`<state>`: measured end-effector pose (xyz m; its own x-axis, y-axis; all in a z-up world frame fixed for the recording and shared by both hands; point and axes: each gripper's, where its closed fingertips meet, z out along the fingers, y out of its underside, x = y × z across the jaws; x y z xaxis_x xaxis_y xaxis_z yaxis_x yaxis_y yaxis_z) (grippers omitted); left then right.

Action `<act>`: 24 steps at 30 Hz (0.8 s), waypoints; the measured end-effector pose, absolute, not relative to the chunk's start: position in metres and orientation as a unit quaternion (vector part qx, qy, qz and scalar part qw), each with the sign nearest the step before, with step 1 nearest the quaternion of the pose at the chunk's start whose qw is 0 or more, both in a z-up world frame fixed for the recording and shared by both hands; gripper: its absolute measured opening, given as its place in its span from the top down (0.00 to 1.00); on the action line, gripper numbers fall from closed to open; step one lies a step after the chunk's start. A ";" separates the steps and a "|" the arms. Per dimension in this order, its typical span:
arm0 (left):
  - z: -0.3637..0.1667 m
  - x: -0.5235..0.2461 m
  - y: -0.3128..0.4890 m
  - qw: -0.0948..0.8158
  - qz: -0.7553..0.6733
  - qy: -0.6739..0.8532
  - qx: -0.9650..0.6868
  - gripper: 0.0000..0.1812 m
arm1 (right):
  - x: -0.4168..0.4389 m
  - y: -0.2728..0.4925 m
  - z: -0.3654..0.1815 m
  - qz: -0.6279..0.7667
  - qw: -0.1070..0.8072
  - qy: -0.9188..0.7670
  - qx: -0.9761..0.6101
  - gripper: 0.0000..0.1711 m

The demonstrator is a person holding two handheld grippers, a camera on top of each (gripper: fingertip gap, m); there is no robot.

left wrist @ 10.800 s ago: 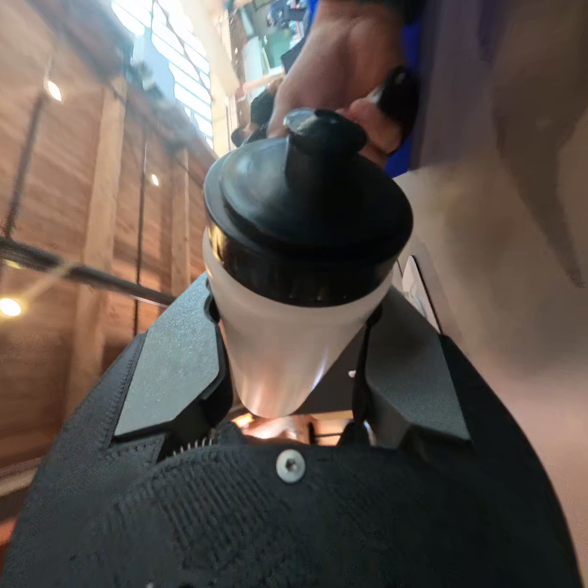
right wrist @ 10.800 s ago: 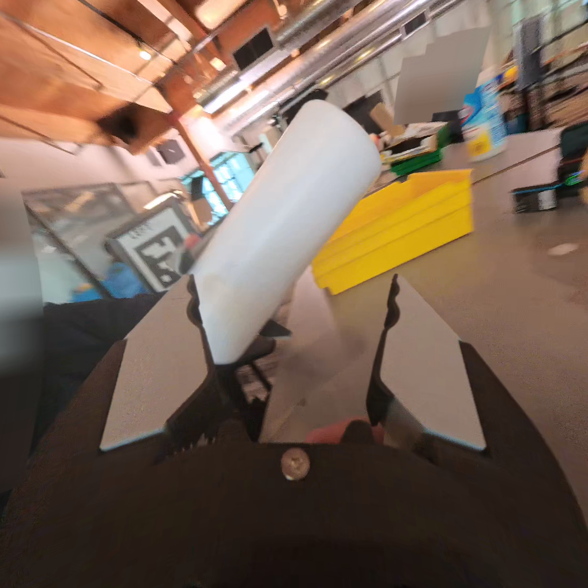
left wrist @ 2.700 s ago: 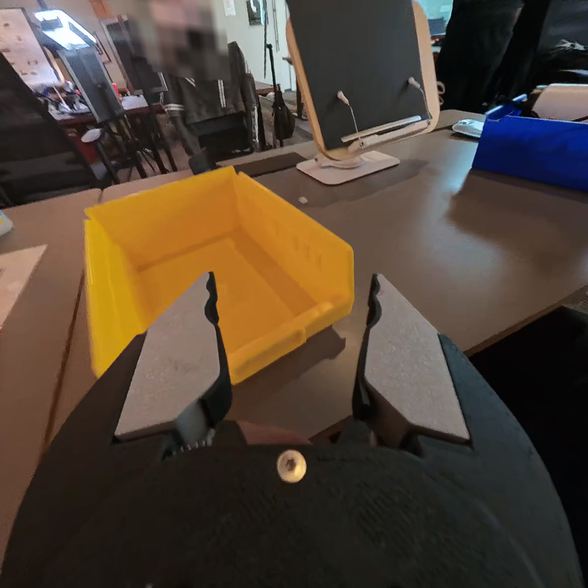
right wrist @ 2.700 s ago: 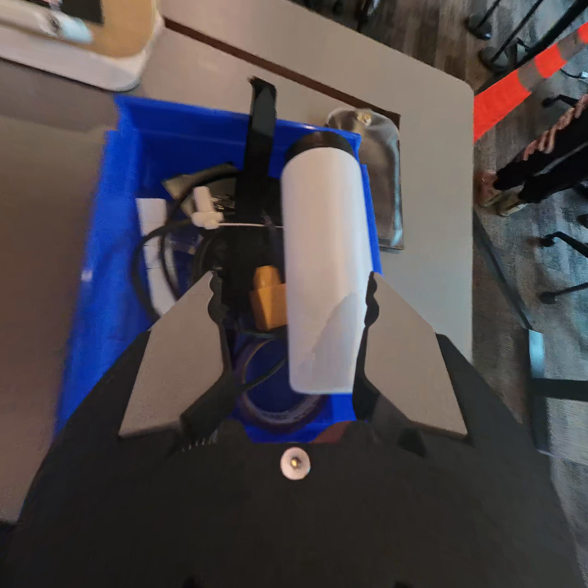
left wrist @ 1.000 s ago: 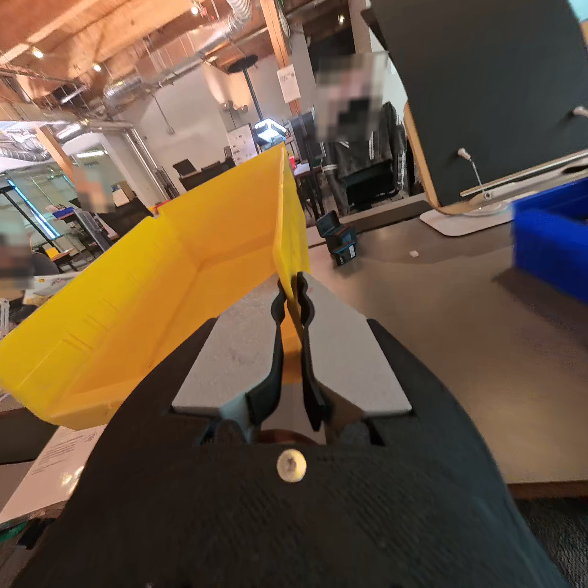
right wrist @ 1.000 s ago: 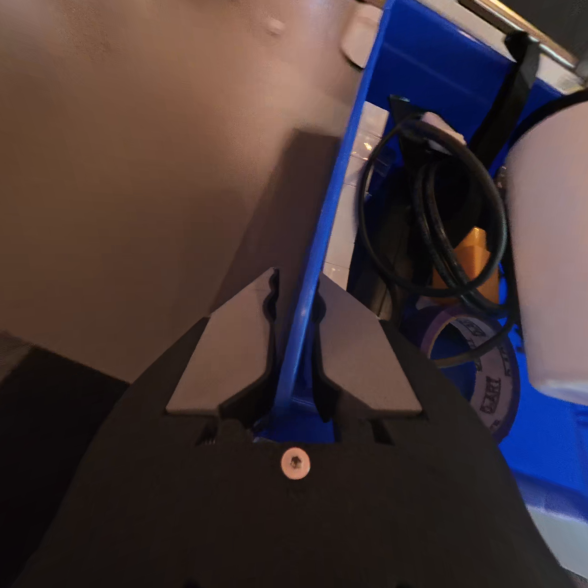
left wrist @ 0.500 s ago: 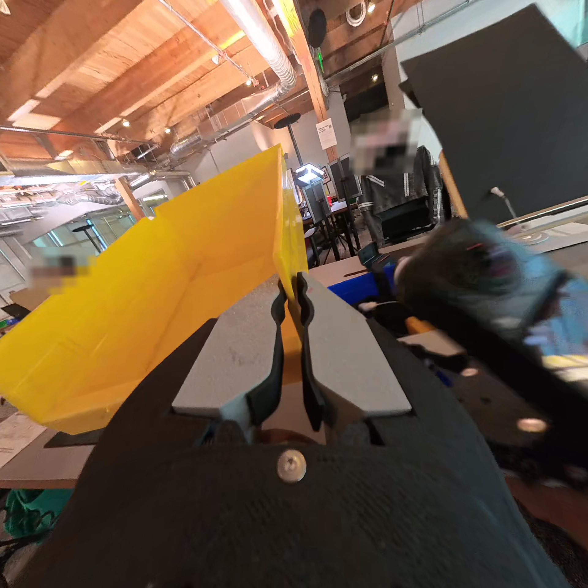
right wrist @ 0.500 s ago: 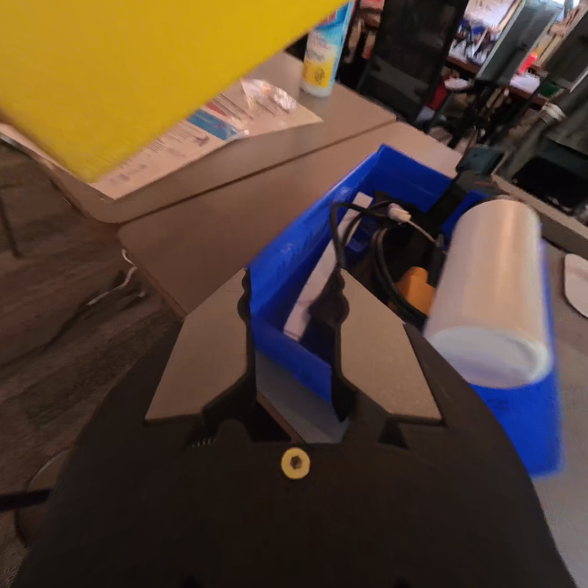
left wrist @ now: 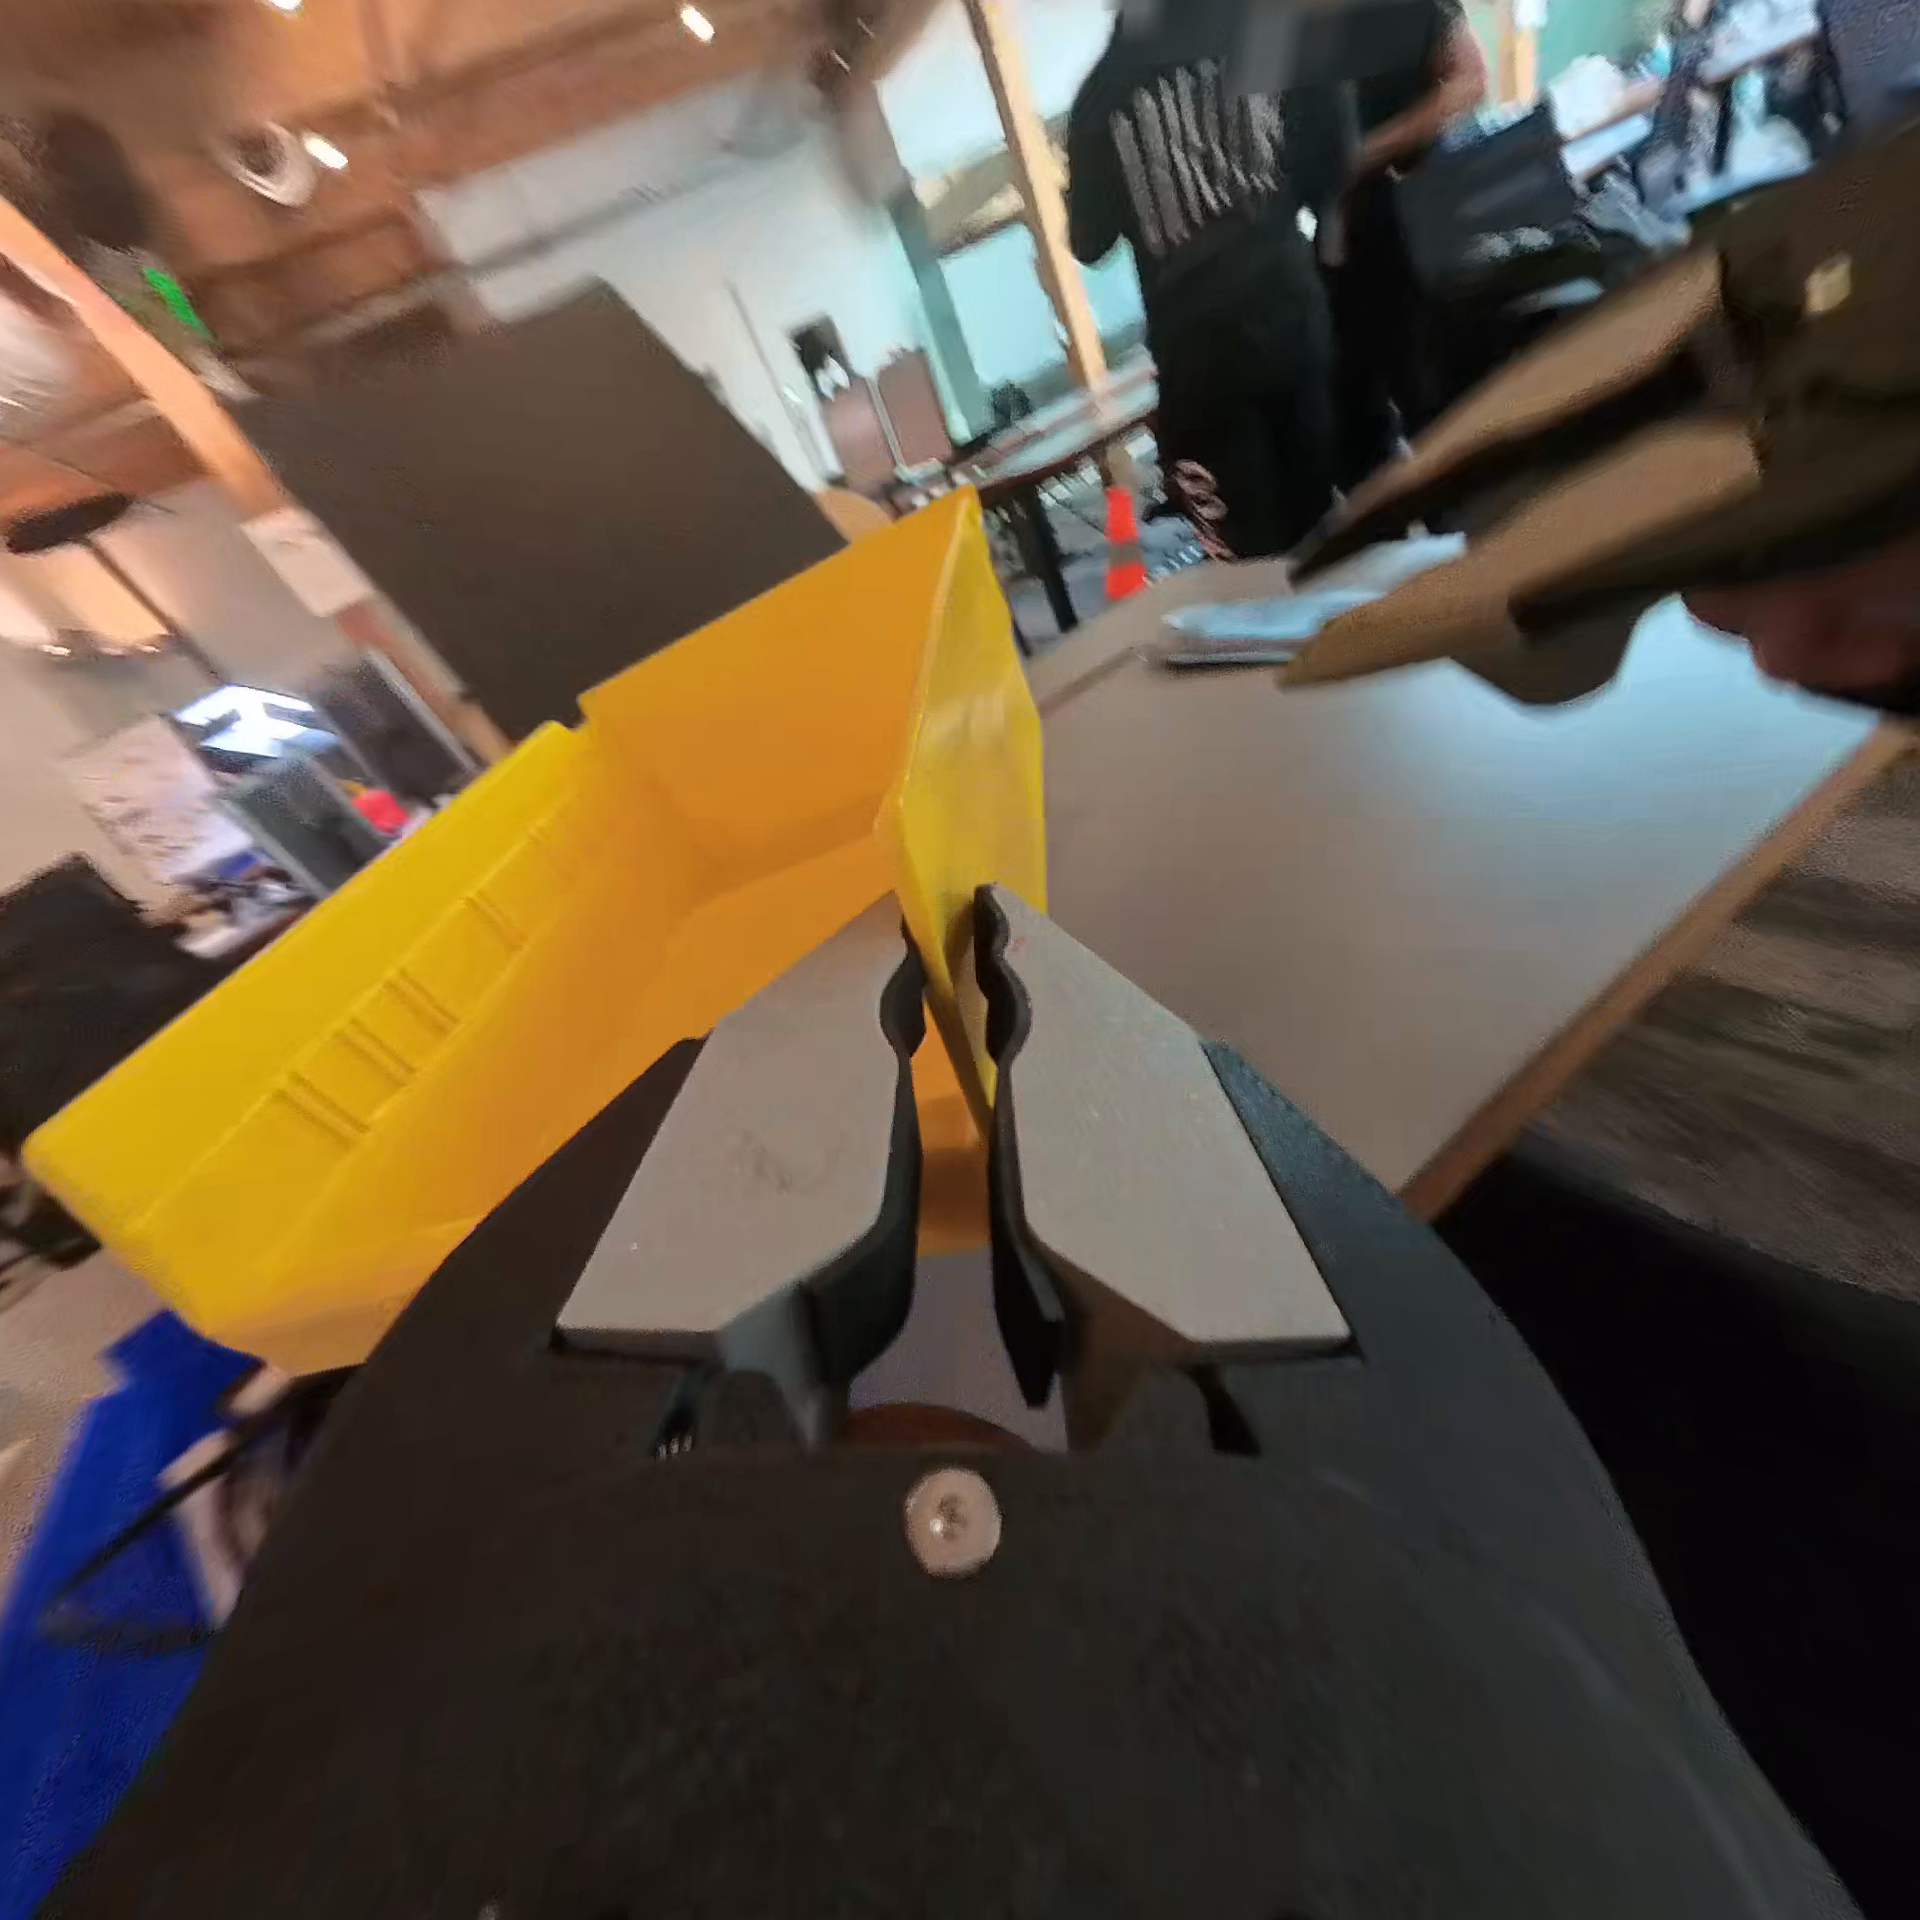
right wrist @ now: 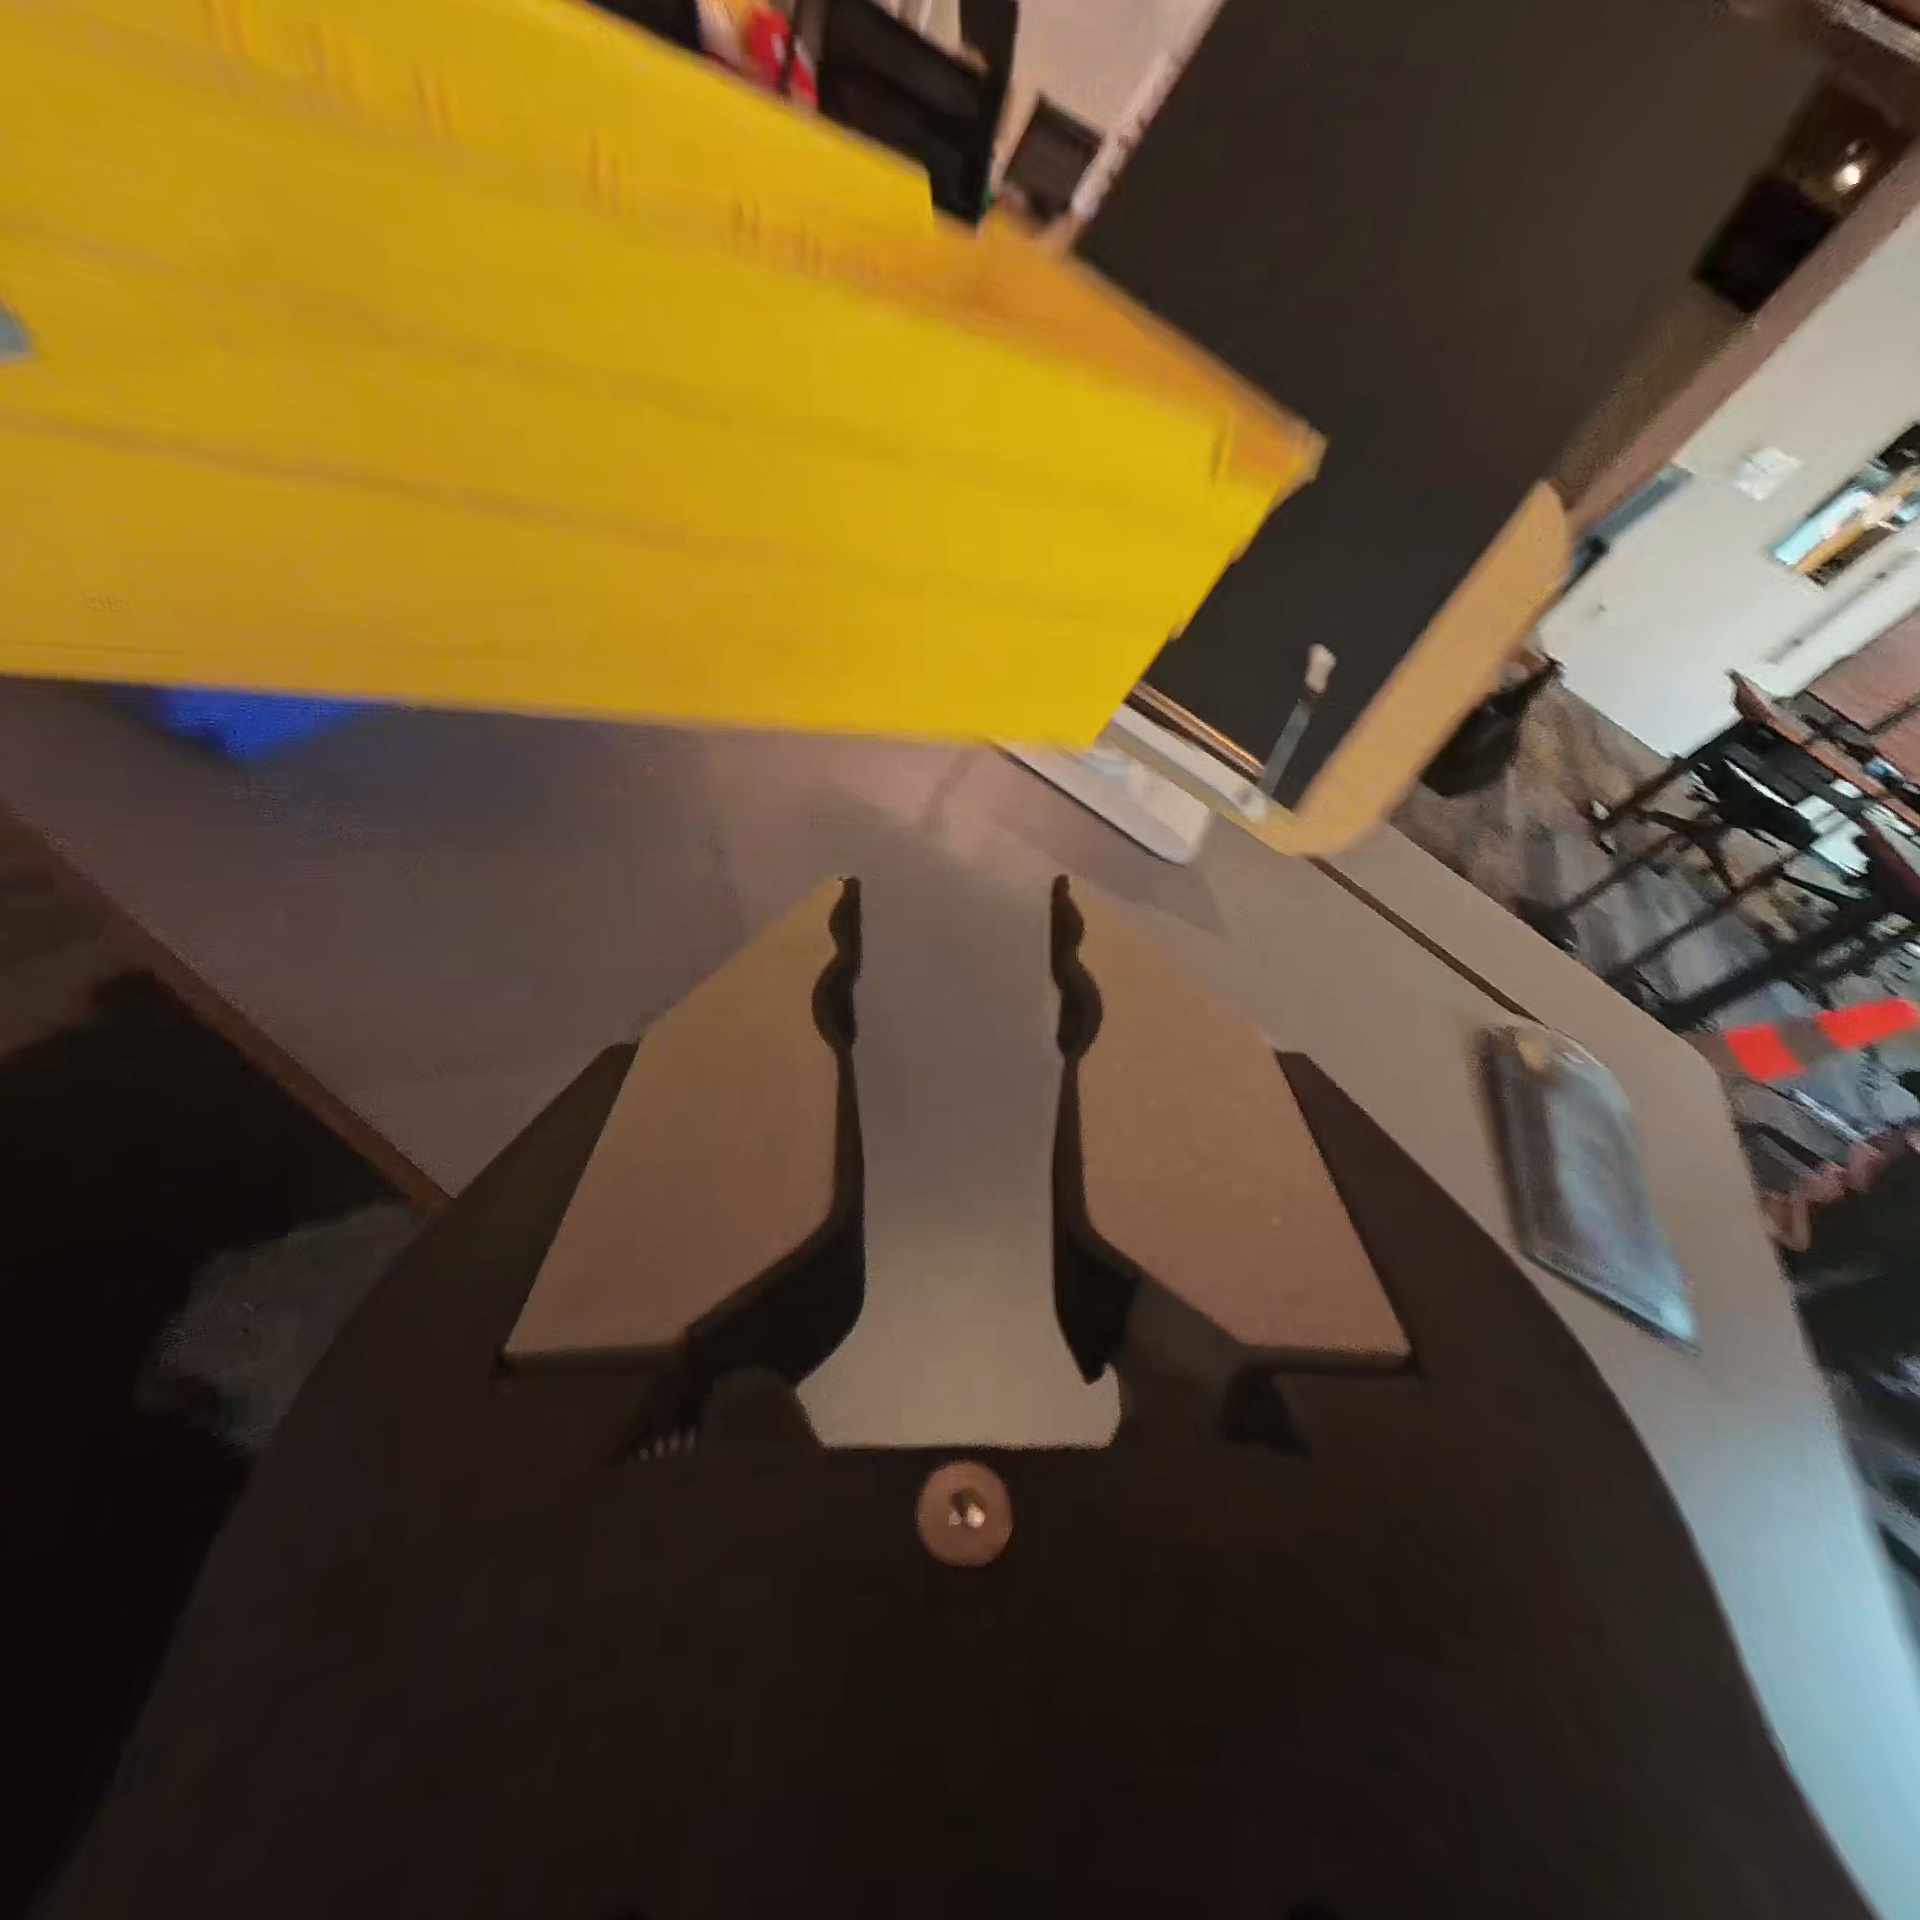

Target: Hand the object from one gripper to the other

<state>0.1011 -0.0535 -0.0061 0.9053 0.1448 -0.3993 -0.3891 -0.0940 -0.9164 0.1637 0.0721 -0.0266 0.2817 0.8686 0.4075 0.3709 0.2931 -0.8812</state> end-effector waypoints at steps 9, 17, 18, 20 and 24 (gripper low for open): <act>-0.114 0.185 0.080 0.602 0.166 0.125 -0.771 0.98 | 0.234 0.176 -0.021 0.162 0.608 -0.456 -0.629 0.74; -0.133 0.224 0.096 0.590 0.050 0.111 -0.798 0.78 | 0.225 0.176 -0.030 0.155 0.601 -0.466 -0.631 0.72; -0.131 0.224 0.088 0.590 0.034 0.110 -0.799 0.74 | 0.224 0.175 -0.031 0.153 0.601 -0.467 -0.630 0.72; -0.123 0.217 0.070 0.591 0.009 0.105 -0.800 0.72 | 0.220 0.171 -0.032 0.160 0.598 -0.470 -0.629 0.72; -0.102 0.172 0.032 0.605 0.043 0.077 -0.791 0.72 | 0.213 0.162 -0.034 0.165 0.593 -0.479 -0.626 0.72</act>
<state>0.1718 0.0316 -0.1024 0.9843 -0.0701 -0.1618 -0.1745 -0.2550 -0.9511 0.2126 0.1620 -0.0336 0.4872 0.7949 0.3616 0.4036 0.1622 -0.9005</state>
